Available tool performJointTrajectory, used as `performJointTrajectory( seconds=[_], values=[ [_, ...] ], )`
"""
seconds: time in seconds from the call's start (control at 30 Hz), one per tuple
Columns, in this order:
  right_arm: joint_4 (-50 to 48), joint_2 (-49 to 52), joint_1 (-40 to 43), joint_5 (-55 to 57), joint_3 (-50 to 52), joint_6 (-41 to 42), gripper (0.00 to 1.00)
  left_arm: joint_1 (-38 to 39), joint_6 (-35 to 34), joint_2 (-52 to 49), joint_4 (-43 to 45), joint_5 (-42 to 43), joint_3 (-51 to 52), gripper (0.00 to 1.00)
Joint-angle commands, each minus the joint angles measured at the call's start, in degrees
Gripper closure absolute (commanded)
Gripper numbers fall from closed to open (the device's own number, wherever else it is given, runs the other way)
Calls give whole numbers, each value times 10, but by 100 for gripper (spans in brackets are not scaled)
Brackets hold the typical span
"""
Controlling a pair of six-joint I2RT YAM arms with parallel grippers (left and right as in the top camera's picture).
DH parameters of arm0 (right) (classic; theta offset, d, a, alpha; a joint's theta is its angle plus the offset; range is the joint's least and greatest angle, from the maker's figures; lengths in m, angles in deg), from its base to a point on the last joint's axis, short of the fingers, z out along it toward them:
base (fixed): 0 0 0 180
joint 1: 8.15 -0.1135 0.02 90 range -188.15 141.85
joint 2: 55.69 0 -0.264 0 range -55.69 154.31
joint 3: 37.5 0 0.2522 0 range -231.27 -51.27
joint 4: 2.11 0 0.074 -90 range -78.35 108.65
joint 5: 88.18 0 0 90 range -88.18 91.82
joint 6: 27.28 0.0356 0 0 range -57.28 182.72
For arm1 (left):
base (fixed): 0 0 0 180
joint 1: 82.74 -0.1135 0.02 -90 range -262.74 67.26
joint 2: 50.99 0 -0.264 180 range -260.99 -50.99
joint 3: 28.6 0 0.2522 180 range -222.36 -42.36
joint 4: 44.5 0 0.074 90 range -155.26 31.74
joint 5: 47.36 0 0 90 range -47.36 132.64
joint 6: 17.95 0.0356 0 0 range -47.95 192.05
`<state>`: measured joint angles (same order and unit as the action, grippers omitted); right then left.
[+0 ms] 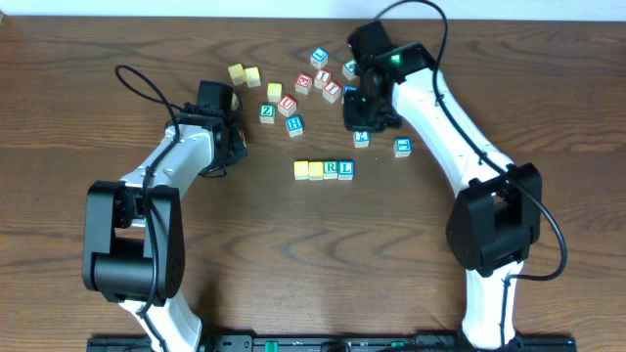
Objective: Spell out CORL
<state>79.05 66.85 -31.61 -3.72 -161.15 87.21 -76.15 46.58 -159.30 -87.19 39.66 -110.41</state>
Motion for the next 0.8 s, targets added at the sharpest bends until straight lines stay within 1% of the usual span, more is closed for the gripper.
performJointTrajectory(
  seconds=[0.0, 0.07, 0.27, 0.5, 0.57, 0.77],
  values=[
    [-16, 3, -4, 0, 59, -3, 96, 7, 3, 12, -3, -7, 2, 92],
    [-49, 3, -13, 1, 105, 14, 99, 14, 3, 12, -3, -7, 2, 92],
    [-94, 3, -21, 1, 163, 30, 99, 30, 3, 12, -3, -7, 2, 92],
    [-107, 3, -22, 6, 174, 30, 99, 31, 3, 12, -4, -7, 2, 92],
    [-109, 3, -24, 5, 176, 34, 99, 31, 3, 12, -4, -7, 2, 93],
    [-115, 4, -45, 5, 178, 38, 98, 31, 3, 12, -4, -5, 2, 92]
  ],
)
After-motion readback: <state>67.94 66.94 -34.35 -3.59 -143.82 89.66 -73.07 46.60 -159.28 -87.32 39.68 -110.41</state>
